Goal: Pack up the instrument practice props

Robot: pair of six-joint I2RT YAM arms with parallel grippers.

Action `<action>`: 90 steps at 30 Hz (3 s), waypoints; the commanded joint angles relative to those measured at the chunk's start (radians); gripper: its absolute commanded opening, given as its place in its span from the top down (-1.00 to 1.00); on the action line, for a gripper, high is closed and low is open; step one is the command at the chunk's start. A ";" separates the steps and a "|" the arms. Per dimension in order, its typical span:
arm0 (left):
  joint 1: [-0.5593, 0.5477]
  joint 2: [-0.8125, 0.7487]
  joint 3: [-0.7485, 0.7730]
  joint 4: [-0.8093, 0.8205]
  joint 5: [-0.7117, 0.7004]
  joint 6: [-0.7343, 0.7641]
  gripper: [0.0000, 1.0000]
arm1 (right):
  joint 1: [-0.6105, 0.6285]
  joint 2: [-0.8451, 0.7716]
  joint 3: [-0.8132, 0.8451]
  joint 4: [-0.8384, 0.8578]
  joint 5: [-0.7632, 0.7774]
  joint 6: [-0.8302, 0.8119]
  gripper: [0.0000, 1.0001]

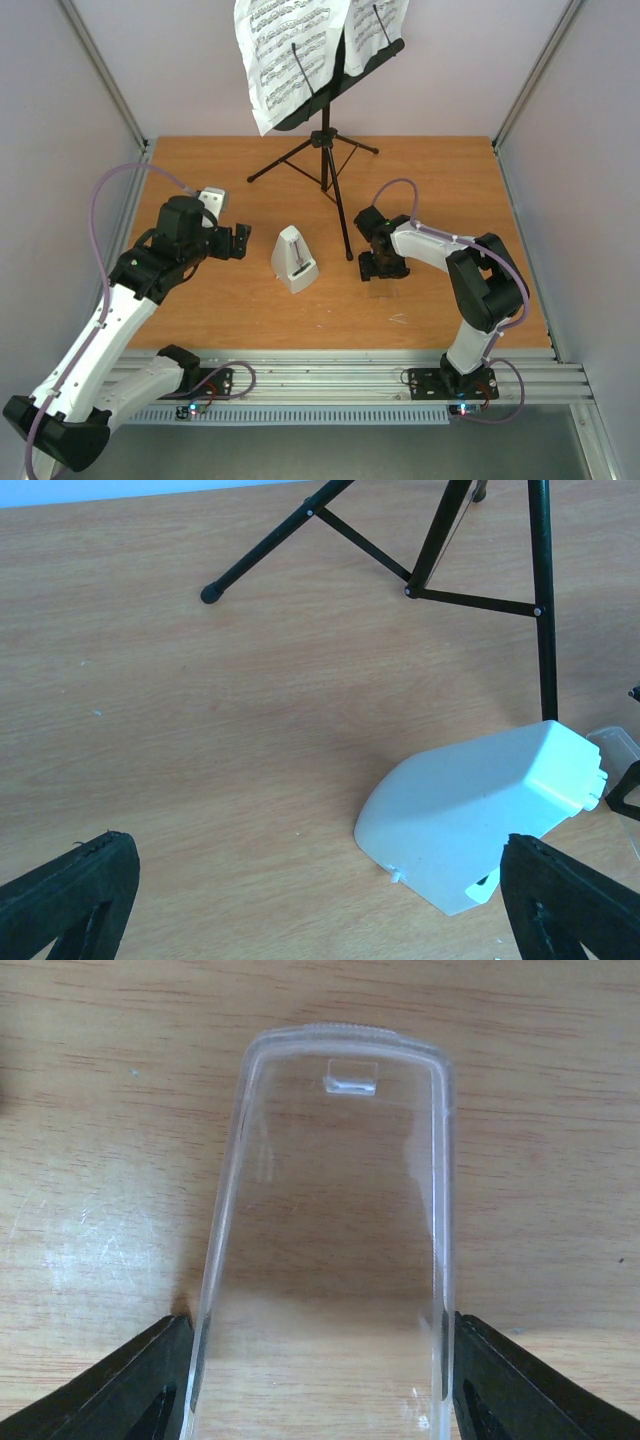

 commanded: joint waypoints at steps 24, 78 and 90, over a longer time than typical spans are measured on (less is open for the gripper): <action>0.005 -0.028 -0.017 0.025 -0.017 0.010 -0.99 | 0.026 -0.491 -0.166 0.211 -0.197 -0.130 -0.20; 0.004 0.006 -0.025 0.040 -0.046 0.022 -0.99 | 0.491 -0.156 -0.530 1.827 0.196 -0.430 -0.18; 0.004 0.012 -0.025 0.040 -0.042 0.022 -0.99 | 0.507 -0.089 -0.528 1.879 0.234 -0.435 -0.18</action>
